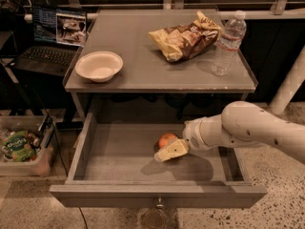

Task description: Pick orange from top drawer and place on counter

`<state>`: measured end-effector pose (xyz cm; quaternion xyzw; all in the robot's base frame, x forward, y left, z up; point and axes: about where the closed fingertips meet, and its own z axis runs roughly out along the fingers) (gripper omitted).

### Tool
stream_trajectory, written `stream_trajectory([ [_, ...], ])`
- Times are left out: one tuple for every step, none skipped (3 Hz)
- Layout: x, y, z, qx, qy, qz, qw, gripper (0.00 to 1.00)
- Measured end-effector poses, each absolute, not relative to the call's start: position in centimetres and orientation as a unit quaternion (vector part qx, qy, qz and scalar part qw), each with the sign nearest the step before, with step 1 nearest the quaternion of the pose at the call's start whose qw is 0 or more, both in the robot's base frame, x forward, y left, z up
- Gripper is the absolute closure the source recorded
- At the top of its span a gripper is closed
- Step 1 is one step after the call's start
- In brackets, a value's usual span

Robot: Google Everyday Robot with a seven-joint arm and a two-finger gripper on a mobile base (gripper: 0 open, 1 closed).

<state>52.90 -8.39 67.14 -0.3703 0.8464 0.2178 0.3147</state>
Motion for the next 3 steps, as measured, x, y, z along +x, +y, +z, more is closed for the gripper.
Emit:
stream_trajectory([
  [53.4, -8.2, 65.9, -0.367, 0.851, 0.215, 0.307, 0.00],
  [53.7, -7.8, 64.1, -0.360, 0.858, 0.218, 0.295, 0.00],
  [53.5, -7.5, 62.9, -0.358, 0.862, 0.221, 0.283, 0.00],
])
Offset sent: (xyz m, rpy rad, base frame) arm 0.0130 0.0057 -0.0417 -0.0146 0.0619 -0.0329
